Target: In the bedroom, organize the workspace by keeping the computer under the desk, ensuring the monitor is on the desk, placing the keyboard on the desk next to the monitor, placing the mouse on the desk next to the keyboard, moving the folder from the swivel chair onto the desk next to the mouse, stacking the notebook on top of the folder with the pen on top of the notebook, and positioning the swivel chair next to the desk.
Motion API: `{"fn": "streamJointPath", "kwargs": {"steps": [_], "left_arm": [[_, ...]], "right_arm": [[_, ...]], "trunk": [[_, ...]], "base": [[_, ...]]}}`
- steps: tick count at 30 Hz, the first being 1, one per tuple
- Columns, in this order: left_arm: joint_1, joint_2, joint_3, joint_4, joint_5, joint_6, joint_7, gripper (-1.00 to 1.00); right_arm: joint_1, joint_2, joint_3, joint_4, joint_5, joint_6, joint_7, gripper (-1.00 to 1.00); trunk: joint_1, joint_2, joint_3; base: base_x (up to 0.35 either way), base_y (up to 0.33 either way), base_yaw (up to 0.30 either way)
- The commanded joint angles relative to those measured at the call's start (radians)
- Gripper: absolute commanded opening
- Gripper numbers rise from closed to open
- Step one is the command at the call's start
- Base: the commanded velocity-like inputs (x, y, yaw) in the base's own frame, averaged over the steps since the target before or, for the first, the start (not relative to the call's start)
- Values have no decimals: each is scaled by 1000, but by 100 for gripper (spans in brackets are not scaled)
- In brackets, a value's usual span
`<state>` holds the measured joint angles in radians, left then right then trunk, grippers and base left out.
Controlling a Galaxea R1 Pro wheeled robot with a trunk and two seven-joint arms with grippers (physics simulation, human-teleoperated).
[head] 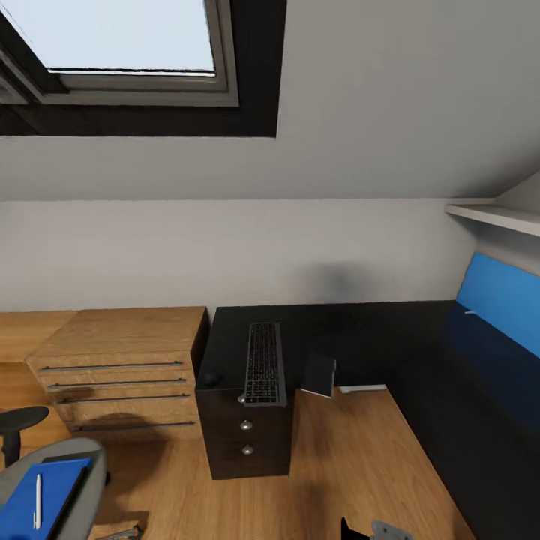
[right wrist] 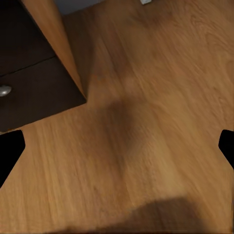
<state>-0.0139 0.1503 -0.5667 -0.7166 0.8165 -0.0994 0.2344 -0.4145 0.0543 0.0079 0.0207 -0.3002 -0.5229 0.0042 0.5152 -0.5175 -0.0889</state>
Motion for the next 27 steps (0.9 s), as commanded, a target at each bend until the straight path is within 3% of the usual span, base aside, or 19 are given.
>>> {"fn": "streamJointPath", "kwargs": {"steps": [1,17,27], "left_arm": [[-1,2,-8,-1,10,-6,8,100],[-1,2,-6,-1,10,-9,7,100],[-1,3,-3,-1,11,-10,7,100]], "right_arm": [[-1,0,1,2,-4,-4,0,100],[-1,-1,1,2,-4,-4,0,100],[-1,-1,1,2,-4,-5,0,100]], "trunk": [[-4,5,1],[-65,117,51],[-65,117,51]], "base": [[-222,-238,276],[-288,-154,276],[-331,-42,251]]}}
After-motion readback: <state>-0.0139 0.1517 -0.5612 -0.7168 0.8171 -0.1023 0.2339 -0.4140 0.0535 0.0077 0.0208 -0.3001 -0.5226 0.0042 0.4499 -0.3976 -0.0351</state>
